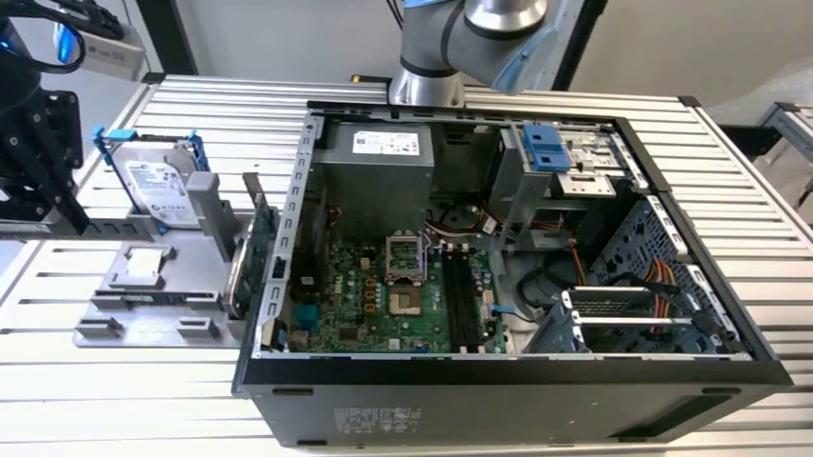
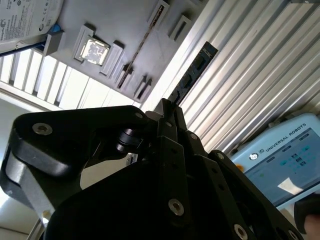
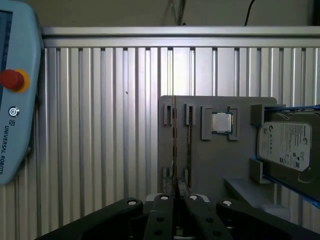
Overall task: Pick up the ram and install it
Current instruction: 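Pick up the ram and move it above insertion slot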
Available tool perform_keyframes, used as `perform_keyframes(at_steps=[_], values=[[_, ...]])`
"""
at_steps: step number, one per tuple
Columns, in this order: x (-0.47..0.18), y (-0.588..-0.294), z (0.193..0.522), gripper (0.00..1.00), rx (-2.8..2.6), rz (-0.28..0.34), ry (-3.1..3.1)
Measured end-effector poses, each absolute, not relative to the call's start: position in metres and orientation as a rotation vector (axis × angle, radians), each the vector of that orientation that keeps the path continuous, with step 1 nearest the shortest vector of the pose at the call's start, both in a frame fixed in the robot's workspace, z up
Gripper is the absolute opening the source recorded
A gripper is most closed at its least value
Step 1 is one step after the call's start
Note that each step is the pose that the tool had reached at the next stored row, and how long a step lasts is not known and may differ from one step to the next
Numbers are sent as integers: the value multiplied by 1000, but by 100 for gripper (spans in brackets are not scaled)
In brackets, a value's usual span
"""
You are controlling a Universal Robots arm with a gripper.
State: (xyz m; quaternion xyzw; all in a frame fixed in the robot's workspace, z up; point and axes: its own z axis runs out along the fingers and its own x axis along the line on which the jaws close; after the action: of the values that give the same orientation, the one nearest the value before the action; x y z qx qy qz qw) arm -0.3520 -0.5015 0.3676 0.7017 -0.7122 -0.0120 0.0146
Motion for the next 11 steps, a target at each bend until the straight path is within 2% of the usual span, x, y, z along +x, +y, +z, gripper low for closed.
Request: perform_keyframes(at_steps=[11], values=[[-352,-501,374,0,2184,-37,-2217]])
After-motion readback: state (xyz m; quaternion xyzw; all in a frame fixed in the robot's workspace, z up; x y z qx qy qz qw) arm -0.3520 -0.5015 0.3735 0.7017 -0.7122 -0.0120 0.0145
